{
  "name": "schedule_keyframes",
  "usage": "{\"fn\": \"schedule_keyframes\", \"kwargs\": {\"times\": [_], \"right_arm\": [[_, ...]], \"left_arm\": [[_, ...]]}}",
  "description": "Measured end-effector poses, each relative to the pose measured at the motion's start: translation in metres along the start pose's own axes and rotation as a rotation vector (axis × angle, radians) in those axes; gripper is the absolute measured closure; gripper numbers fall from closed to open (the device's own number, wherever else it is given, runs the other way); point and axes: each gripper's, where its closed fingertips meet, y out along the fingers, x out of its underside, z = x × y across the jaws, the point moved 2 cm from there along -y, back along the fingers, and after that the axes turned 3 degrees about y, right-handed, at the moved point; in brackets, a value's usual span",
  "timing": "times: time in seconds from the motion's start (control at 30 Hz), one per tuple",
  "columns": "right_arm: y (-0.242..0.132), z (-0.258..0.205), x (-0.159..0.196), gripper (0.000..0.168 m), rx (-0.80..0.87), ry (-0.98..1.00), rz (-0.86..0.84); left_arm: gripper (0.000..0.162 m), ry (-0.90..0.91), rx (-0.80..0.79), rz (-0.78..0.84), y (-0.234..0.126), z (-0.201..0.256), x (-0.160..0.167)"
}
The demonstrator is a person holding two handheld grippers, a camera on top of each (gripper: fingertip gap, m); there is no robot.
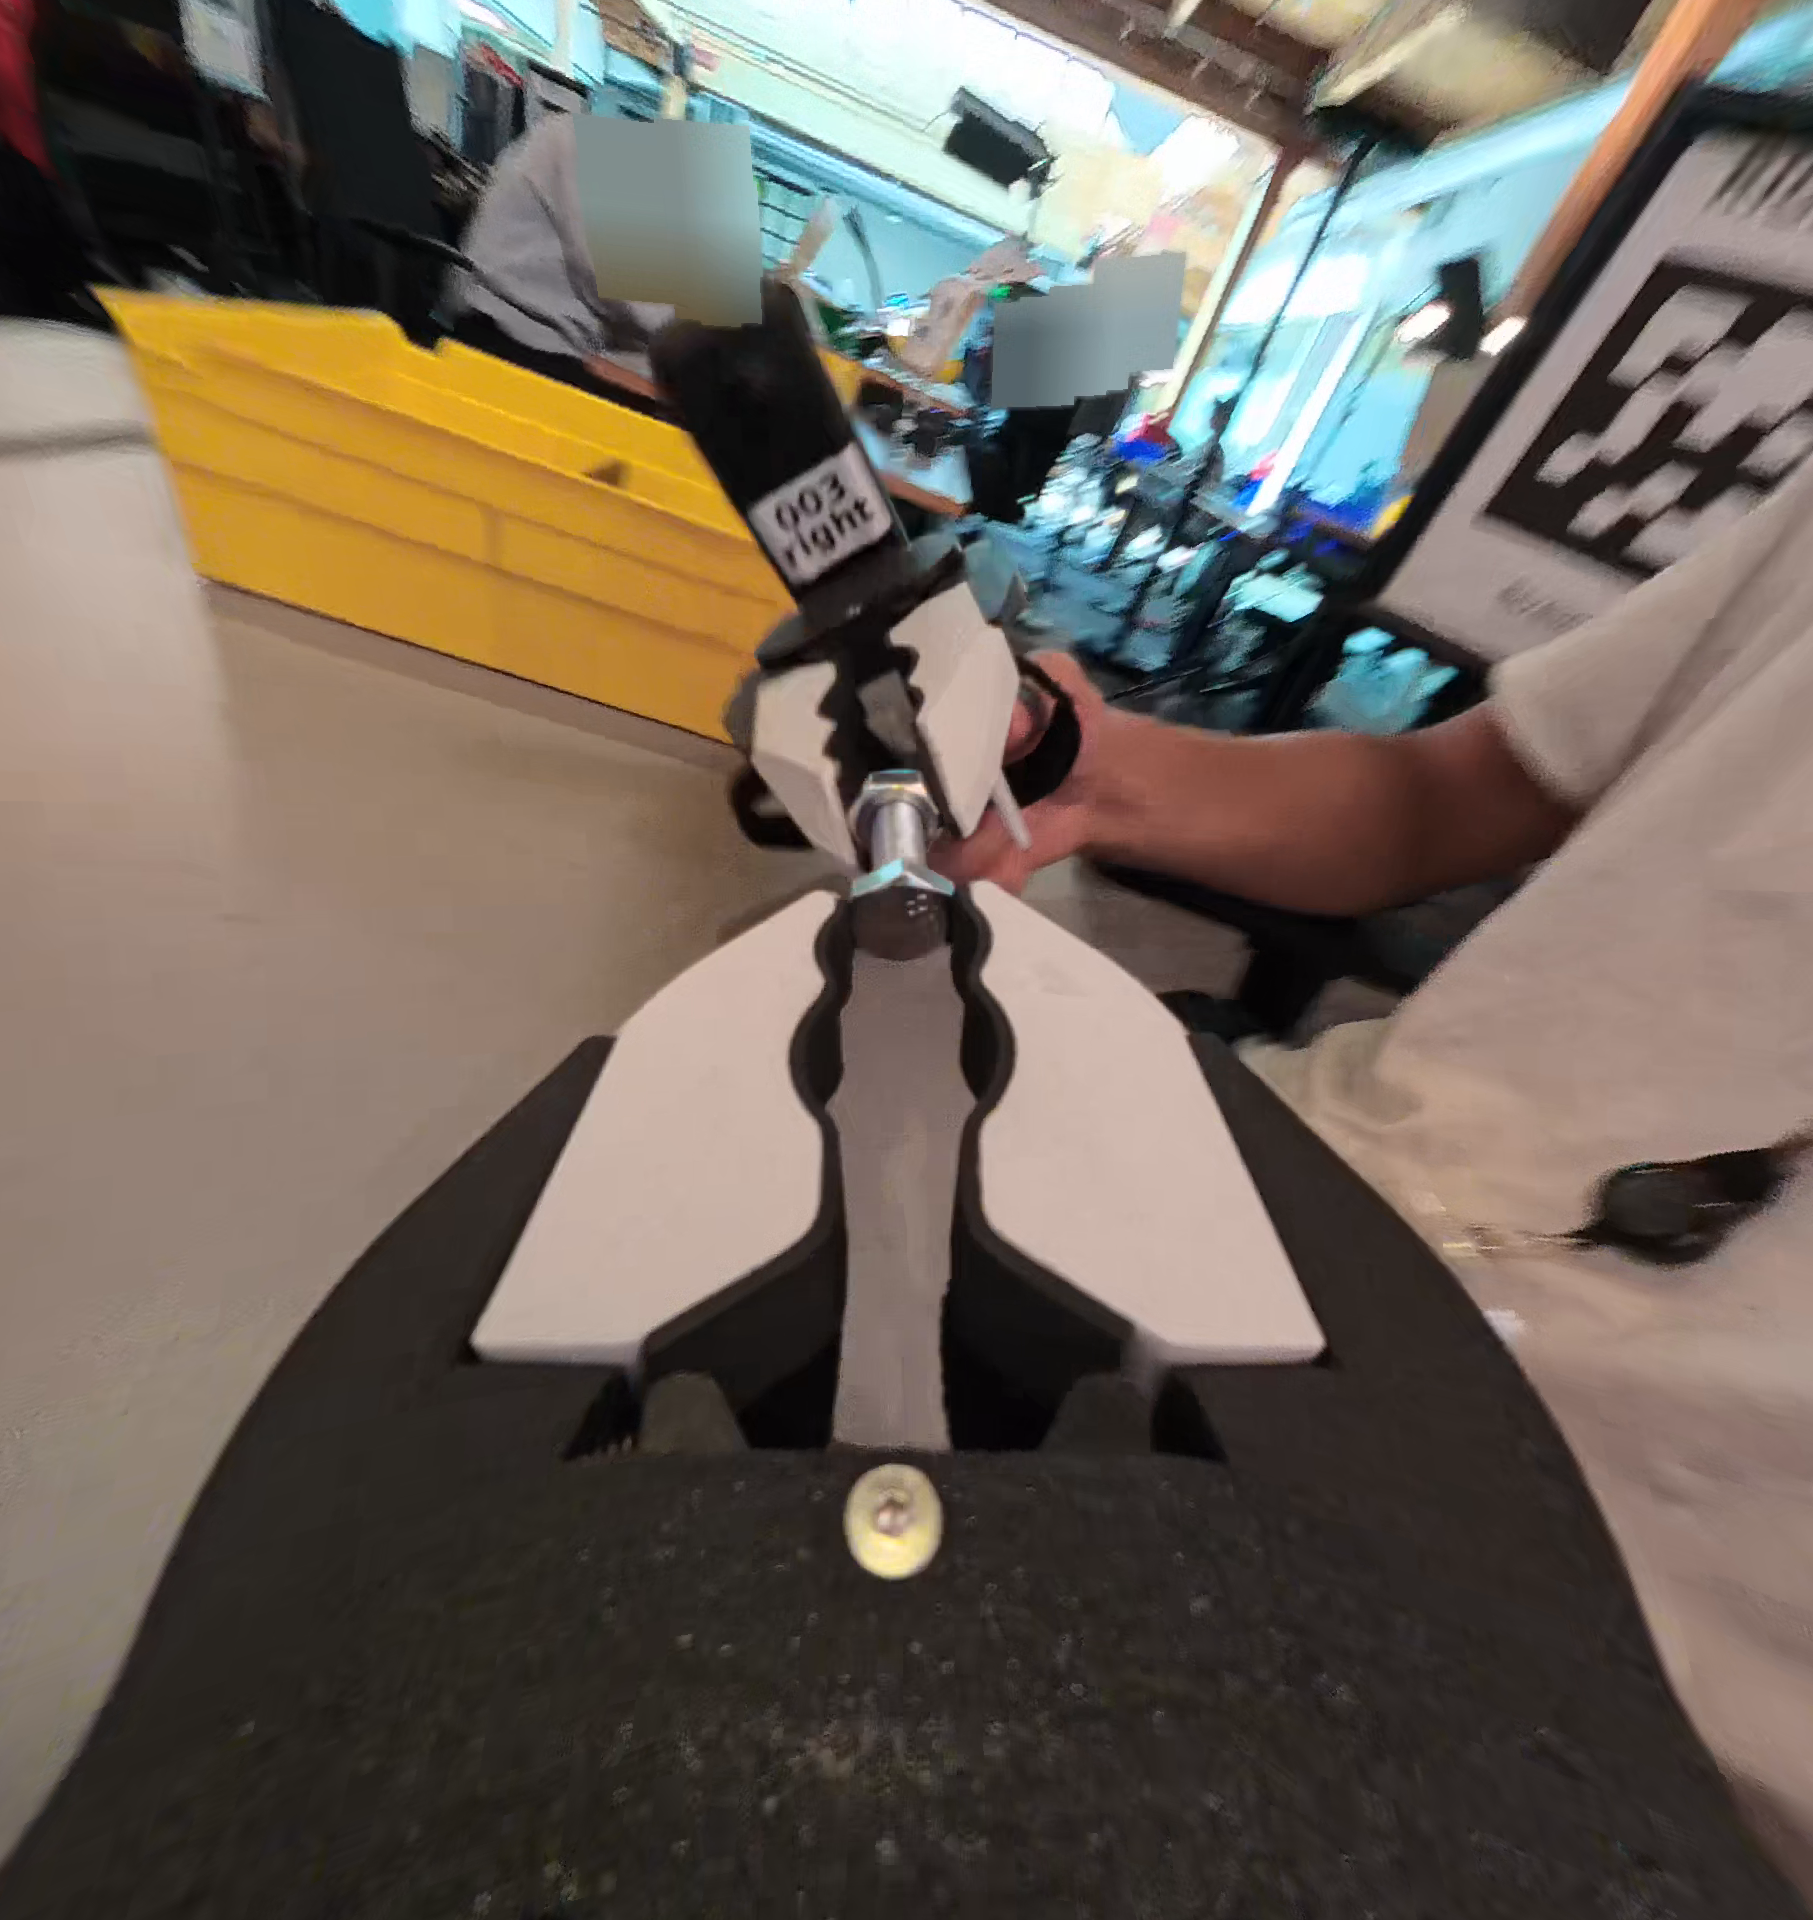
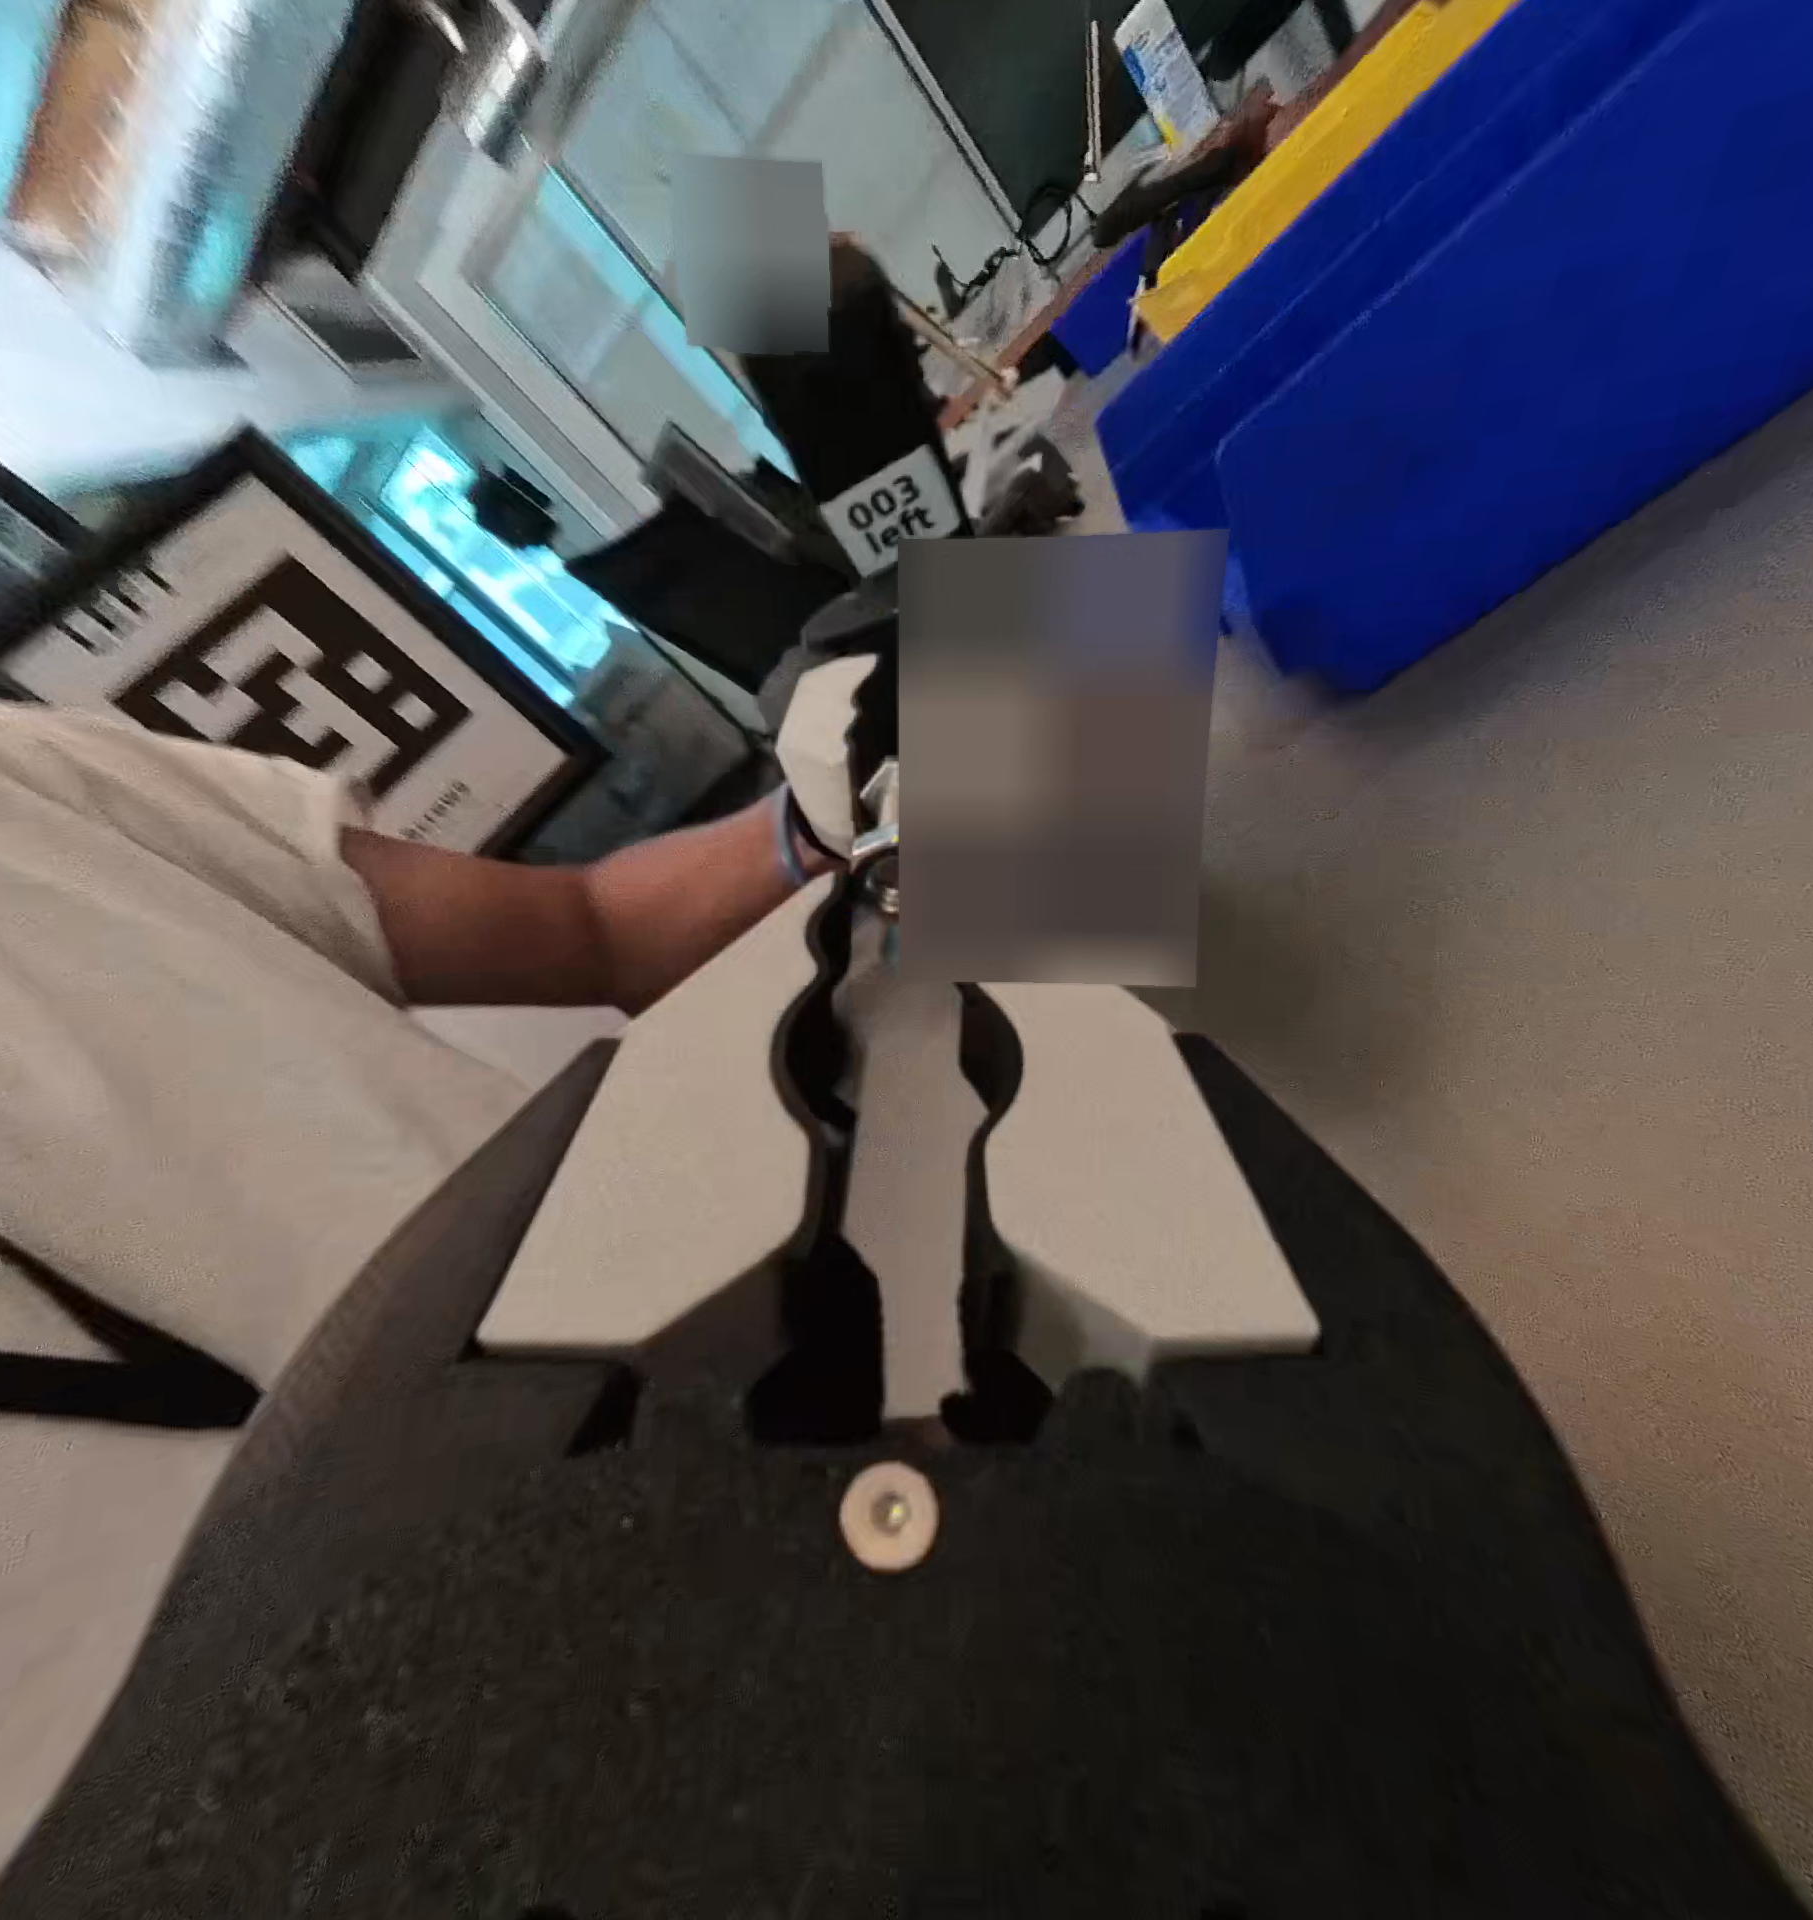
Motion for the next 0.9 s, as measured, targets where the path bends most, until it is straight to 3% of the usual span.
{"fn": "schedule_keyframes", "kwargs": {"times": [0.1,0.43,0.57,0.67,0.7,0.83,0.9], "right_arm": [[0.003,-0.011,0.000,0.152,0.178,-0.430,-0.051],[0.007,-0.018,0.006,0.151,0.761,-1.714,-0.281],[0.009,-0.019,0.011,0.152,0.875,-2.041,-0.261],[0.010,-0.019,0.012,0.151,0.897,-2.015,-0.125],[0.010,-0.017,0.013,0.149,0.887,-1.916,-0.113],[0.007,-0.024,-0.005,0.108,0.773,-1.445,0.061],[0.001,-0.025,-0.014,0.101,0.685,-1.197,0.155]], "left_arm": [[0.145,-0.093,0.108,0.034,-0.003,0.008,-0.004],[0.145,-0.179,0.163,0.013,-0.004,0.012,-0.001],[0.145,-0.184,0.166,-0.001,-0.004,0.013,0.001],[0.145,-0.180,0.162,0.014,-0.004,0.013,-0.002],[0.145,-0.175,0.148,0.011,-0.005,0.011,-0.001],[0.145,-0.132,0.119,0.071,-0.009,0.008,-0.011],[0.145,-0.087,0.083,0.094,-0.012,0.006,-0.016]]}}
